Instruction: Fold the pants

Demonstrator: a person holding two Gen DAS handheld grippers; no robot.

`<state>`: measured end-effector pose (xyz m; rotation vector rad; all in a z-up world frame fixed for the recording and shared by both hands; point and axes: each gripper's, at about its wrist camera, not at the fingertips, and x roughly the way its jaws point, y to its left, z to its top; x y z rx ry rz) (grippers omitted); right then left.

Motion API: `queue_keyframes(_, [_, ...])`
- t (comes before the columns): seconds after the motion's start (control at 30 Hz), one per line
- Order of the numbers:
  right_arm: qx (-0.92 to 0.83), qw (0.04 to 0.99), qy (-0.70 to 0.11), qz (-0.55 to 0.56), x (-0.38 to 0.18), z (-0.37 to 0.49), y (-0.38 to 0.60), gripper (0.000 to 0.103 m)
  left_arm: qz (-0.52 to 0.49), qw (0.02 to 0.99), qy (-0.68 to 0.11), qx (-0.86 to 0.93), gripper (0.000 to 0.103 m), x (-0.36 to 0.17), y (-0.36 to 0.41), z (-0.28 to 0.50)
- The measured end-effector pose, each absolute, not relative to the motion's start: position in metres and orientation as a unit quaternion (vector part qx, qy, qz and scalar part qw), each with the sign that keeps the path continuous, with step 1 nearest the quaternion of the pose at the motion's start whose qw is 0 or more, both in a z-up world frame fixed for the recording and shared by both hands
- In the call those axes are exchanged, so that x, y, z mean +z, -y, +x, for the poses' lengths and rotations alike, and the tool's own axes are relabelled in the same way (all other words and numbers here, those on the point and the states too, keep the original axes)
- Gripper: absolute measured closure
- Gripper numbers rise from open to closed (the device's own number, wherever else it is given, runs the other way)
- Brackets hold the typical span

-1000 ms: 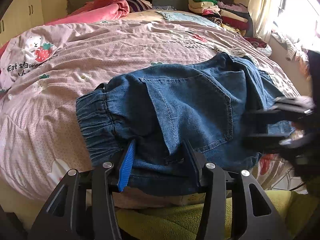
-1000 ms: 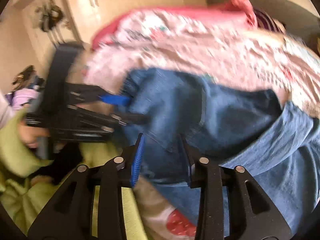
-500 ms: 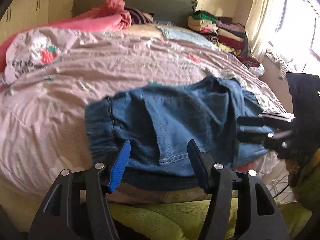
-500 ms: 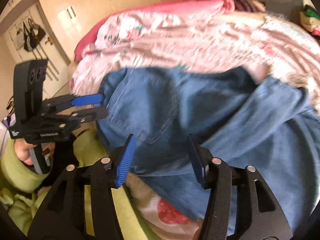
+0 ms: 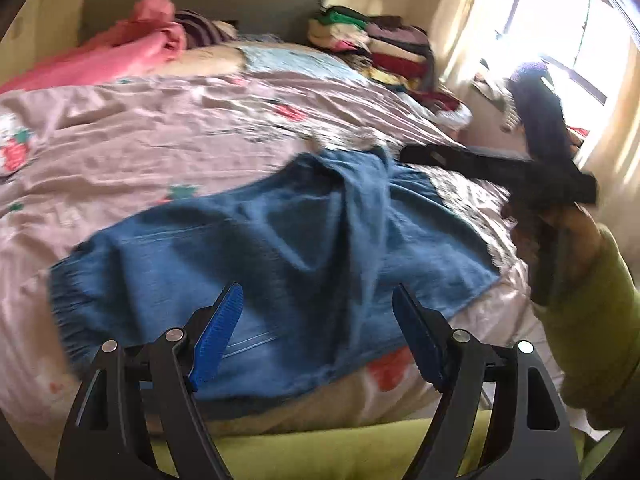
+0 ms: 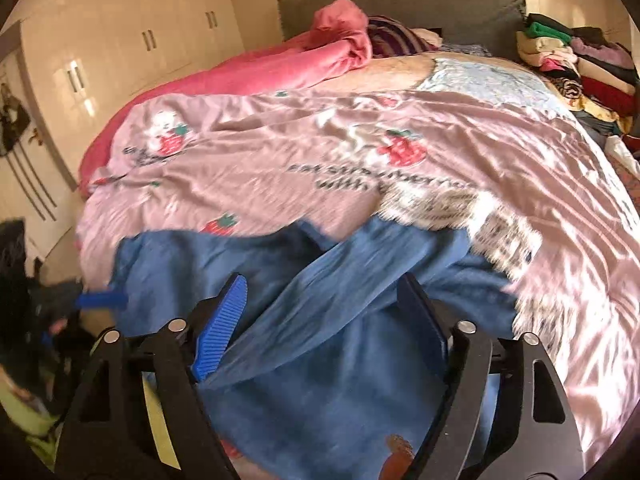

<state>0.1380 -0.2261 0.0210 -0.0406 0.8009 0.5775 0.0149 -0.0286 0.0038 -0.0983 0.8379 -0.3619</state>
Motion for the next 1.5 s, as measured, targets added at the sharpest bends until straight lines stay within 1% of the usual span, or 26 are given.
queue_keyframes(0.2, [0.257, 0.878, -0.403, -0.031, 0.008, 0.190, 0.214, 0.028, -0.045, 0.873, -0.437, -0.209, 0.029, -0.023, 0.070, 0.041])
queue_keyframes(0.27, [0.251, 0.875, -0.412, -0.037, 0.003, 0.209, 0.207, 0.028, -0.045, 0.868, -0.445, -0.215, 0.037, -0.030, 0.077, 0.048])
queue_keyframes(0.37, [0.243, 0.873, -0.420, -0.050, -0.004, 0.228, 0.197, 0.028, -0.041, 0.866, -0.453, -0.209, 0.038, -0.040, 0.084, 0.063])
queue_keyframes(0.5, [0.220, 0.867, -0.443, -0.066, -0.022, 0.261, 0.181, 0.028, -0.060, 0.861, -0.460, -0.209, 0.057, -0.049, 0.085, 0.080])
queue_keyframes(0.53, [0.215, 0.864, -0.450, -0.065, -0.027, 0.268, 0.178, 0.028, -0.055, 0.860, -0.462, -0.210, 0.071, -0.052, 0.088, 0.082])
queue_keyframes(0.57, [0.211, 0.863, -0.454, -0.066, -0.030, 0.272, 0.176, 0.028, -0.046, 0.860, -0.464, -0.210, 0.077, -0.055, 0.092, 0.083])
queue_keyframes(0.67, [0.186, 0.856, -0.476, -0.076, -0.050, 0.293, 0.170, 0.028, -0.018, 0.862, -0.461, -0.209, 0.077, -0.056, 0.099, 0.080])
queue_keyframes(0.7, [0.183, 0.853, -0.483, -0.078, -0.056, 0.297, 0.169, 0.033, -0.016, 0.863, -0.460, -0.209, 0.077, -0.056, 0.099, 0.080])
queue_keyframes(0.73, [0.178, 0.852, -0.486, -0.084, -0.061, 0.300, 0.168, 0.048, -0.019, 0.862, -0.462, -0.210, 0.077, -0.056, 0.098, 0.080])
queue_keyframes(0.77, [0.175, 0.854, -0.481, -0.093, -0.065, 0.302, 0.169, 0.053, -0.024, 0.861, -0.462, -0.211, 0.077, -0.056, 0.095, 0.081])
queue_keyframes(0.8, [0.180, 0.856, -0.477, -0.090, -0.065, 0.302, 0.171, 0.064, -0.028, 0.860, -0.463, -0.212, 0.077, -0.056, 0.094, 0.081])
queue_keyframes(0.83, [0.182, 0.857, -0.476, -0.080, -0.063, 0.301, 0.176, 0.079, -0.029, 0.859, -0.464, -0.213, 0.077, -0.056, 0.094, 0.080])
queue_keyframes(0.9, [0.187, 0.859, -0.473, -0.058, -0.056, 0.299, 0.187, 0.095, -0.030, 0.860, -0.463, -0.214, 0.077, -0.055, 0.094, 0.078])
queue_keyframes(1.07, [0.197, 0.870, -0.453, -0.008, -0.031, 0.285, 0.223, 0.098, -0.034, 0.859, -0.463, -0.215, 0.077, -0.052, 0.092, 0.077])
queue_keyframes(1.27, [0.186, 0.892, -0.411, 0.032, 0.012, 0.250, 0.278, 0.098, -0.030, 0.861, -0.459, -0.217, 0.077, -0.048, 0.093, 0.074])
queue_keyframes(1.3, [0.185, 0.894, -0.406, 0.034, 0.016, 0.246, 0.284, 0.098, -0.026, 0.862, -0.458, -0.216, 0.079, -0.047, 0.094, 0.073])
queue_keyframes(1.37, [0.178, 0.901, -0.393, 0.041, 0.028, 0.228, 0.301, 0.098, -0.020, 0.864, -0.453, -0.218, 0.086, -0.043, 0.094, 0.070])
queue_keyframes(1.43, [0.174, 0.906, -0.384, 0.045, 0.037, 0.214, 0.315, 0.098, -0.013, 0.868, -0.447, -0.218, 0.091, -0.039, 0.093, 0.068])
queue_keyframes(1.5, [0.171, 0.908, -0.379, 0.052, 0.042, 0.199, 0.328, 0.098, -0.011, 0.870, -0.442, -0.219, 0.093, -0.034, 0.092, 0.064])
